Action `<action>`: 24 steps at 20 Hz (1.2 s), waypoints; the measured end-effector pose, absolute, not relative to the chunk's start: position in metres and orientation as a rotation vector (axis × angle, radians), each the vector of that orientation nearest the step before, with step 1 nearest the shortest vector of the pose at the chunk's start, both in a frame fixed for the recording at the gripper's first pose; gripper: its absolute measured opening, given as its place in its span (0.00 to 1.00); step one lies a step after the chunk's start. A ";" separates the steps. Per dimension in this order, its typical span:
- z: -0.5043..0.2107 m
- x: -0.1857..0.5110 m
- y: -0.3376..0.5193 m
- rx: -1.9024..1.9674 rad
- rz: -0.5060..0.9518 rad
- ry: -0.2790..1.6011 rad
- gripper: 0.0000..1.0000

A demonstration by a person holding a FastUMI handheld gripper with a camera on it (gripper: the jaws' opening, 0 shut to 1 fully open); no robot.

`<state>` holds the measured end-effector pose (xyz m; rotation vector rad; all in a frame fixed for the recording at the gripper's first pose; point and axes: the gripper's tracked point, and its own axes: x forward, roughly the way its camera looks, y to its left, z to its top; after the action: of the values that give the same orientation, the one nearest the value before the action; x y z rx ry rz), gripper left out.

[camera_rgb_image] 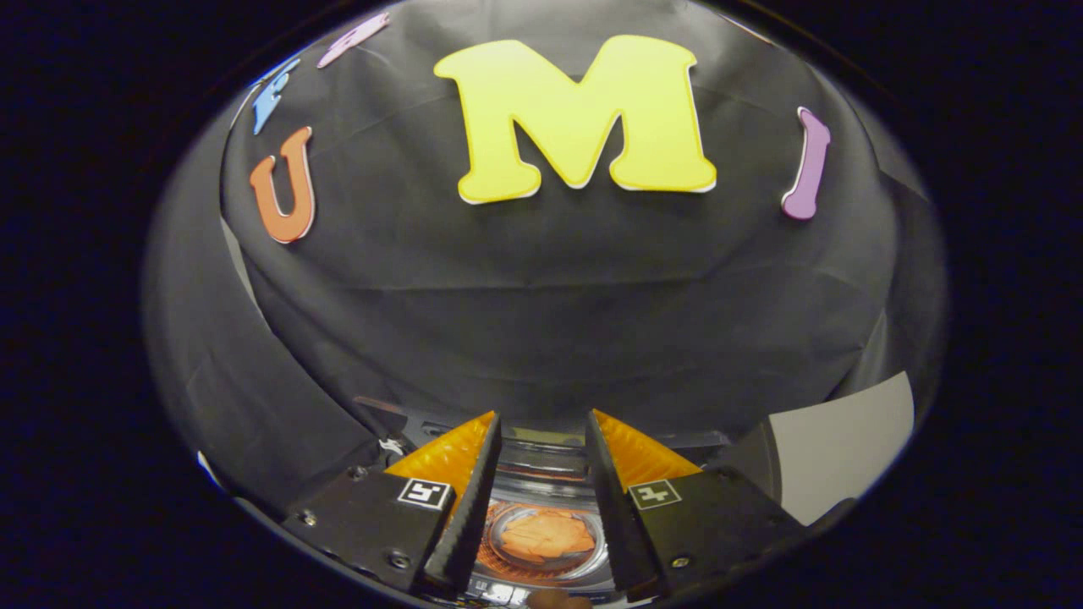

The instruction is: Put the clothes into the washing machine and then close the washing machine lid.

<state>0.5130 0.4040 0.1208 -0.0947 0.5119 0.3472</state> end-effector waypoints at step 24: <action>0.076 0.576 0.433 -0.078 0.330 0.428 0.64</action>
<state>0.5758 0.4327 0.0760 -0.0778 0.4280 0.3304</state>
